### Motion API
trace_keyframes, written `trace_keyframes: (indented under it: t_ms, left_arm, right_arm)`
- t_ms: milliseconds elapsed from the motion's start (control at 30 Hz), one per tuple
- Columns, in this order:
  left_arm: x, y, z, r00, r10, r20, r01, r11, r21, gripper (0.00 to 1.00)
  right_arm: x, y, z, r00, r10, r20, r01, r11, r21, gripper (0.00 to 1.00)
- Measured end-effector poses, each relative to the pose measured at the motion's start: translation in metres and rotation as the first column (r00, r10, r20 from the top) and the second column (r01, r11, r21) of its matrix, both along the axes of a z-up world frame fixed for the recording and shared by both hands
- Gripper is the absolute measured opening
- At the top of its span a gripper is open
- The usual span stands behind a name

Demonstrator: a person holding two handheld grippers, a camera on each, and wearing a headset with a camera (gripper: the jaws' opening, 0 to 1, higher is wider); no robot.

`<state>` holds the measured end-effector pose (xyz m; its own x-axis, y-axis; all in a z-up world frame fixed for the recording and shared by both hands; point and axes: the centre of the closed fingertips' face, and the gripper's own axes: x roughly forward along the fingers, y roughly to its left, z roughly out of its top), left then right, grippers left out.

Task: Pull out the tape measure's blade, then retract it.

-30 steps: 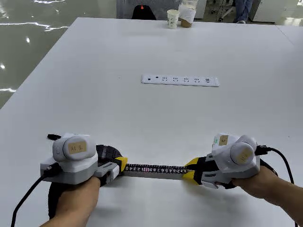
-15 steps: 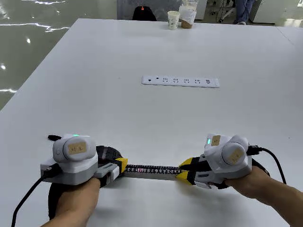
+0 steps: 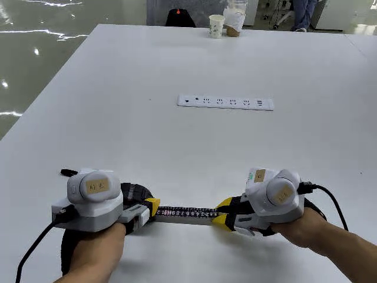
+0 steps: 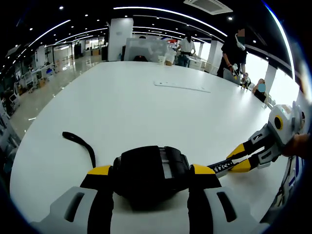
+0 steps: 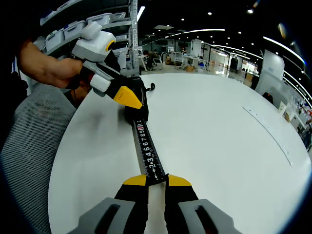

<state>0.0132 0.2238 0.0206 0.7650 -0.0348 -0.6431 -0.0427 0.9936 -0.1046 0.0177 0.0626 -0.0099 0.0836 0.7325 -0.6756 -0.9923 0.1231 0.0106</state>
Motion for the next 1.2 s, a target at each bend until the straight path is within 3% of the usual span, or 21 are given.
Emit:
trace_keyframes:
  t_ms: [1200]
  left_arm:
    - [-0.001, 0.000, 0.000, 1.000, -0.003, -0.004, 0.003, 1.000, -0.011, 0.56]
  right_arm:
    - [-0.003, 0.039, 0.000, 1.000, 0.024, 0.003, -0.024, 1.000, 0.020, 0.09]
